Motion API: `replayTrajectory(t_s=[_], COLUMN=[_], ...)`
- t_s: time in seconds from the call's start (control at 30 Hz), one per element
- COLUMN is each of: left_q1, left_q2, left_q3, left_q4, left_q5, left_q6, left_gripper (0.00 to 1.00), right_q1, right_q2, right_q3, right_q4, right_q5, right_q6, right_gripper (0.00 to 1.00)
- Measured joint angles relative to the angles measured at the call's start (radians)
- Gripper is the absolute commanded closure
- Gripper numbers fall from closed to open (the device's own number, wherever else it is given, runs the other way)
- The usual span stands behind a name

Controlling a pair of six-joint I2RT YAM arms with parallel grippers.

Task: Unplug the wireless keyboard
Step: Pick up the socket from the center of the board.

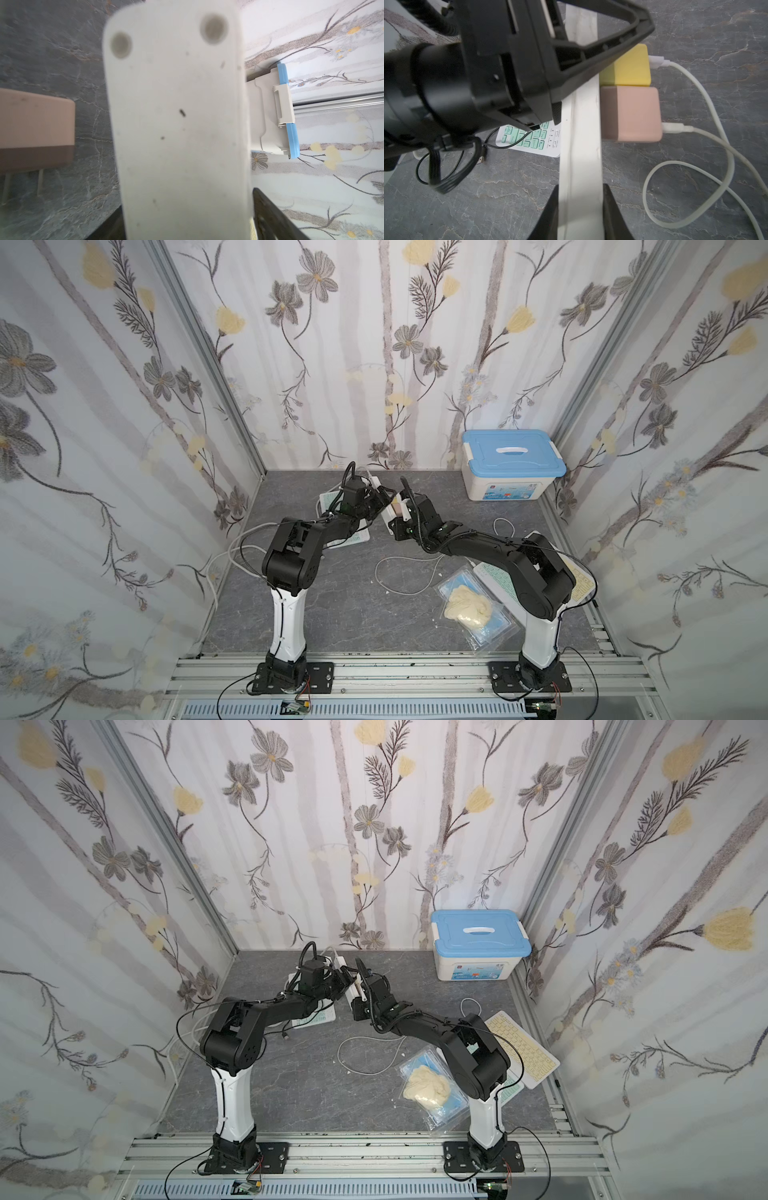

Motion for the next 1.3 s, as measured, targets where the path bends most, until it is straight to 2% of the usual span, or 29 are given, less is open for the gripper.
replayTrajectory(t_s=[0.27, 0.37, 0.63, 0.77, 0.8, 0.97, 1.03, 1.13, 1.3], left_q1=[0.0, 0.001, 0.003, 0.003, 0.004, 0.006, 0.006, 0.009, 0.028], left_q2=[0.004, 0.004, -0.003, -0.003, -0.005, -0.028, -0.045, -0.067, -0.098], left_q3=[-0.003, -0.002, 0.001, 0.008, 0.008, 0.014, 0.018, 0.025, 0.036], left_q4=[0.013, 0.014, 0.006, 0.011, 0.012, 0.006, 0.007, 0.008, -0.008], left_q5=[0.0, 0.003, 0.003, 0.009, 0.011, 0.043, 0.083, 0.15, 0.259], left_q6=[-0.037, -0.051, -0.043, -0.04, -0.039, -0.034, -0.036, -0.032, 0.004], left_gripper=[0.56, 0.6, 0.88, 0.95, 0.96, 0.98, 0.98, 0.98, 0.99], right_q1=[0.0, -0.002, -0.002, -0.002, -0.002, -0.002, -0.008, -0.032, -0.138], right_q2=[0.007, 0.007, 0.012, 0.013, 0.013, -0.017, -0.056, -0.154, -0.3], right_q3=[0.0, 0.0, 0.003, 0.009, 0.01, -0.002, -0.034, -0.134, -0.314], right_q4=[0.003, 0.006, 0.014, 0.013, 0.013, 0.015, 0.024, 0.063, 0.185], right_q5=[-0.007, -0.014, -0.016, -0.012, -0.012, -0.016, -0.027, -0.078, -0.23], right_q6=[0.006, 0.017, 0.017, 0.016, 0.016, 0.011, 0.005, -0.001, 0.053], right_gripper=[1.0, 1.0, 1.0, 1.0, 0.97, 0.45, 0.33, 0.23, 0.19])
